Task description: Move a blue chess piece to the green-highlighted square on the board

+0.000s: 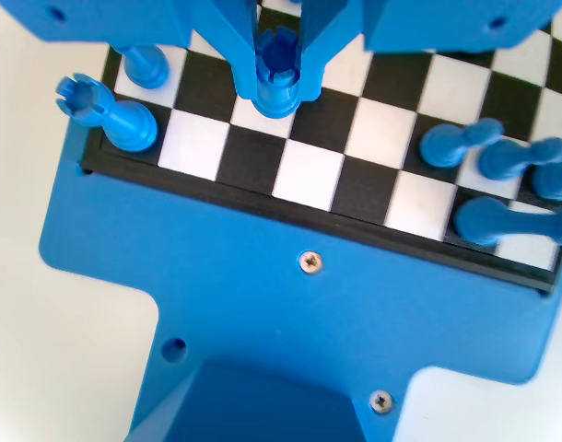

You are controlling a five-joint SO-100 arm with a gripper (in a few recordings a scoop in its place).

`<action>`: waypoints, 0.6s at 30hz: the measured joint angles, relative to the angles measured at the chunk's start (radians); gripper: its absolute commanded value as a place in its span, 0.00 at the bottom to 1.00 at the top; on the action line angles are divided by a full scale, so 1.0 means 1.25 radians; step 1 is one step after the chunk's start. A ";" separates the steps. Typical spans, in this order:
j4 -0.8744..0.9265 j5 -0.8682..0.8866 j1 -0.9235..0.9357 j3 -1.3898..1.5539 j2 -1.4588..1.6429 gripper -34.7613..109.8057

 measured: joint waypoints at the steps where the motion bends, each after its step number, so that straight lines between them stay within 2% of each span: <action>1: 0.005 -0.001 0.005 -0.002 0.000 0.25; 18: -0.044 -0.047 0.070 0.044 0.015 0.25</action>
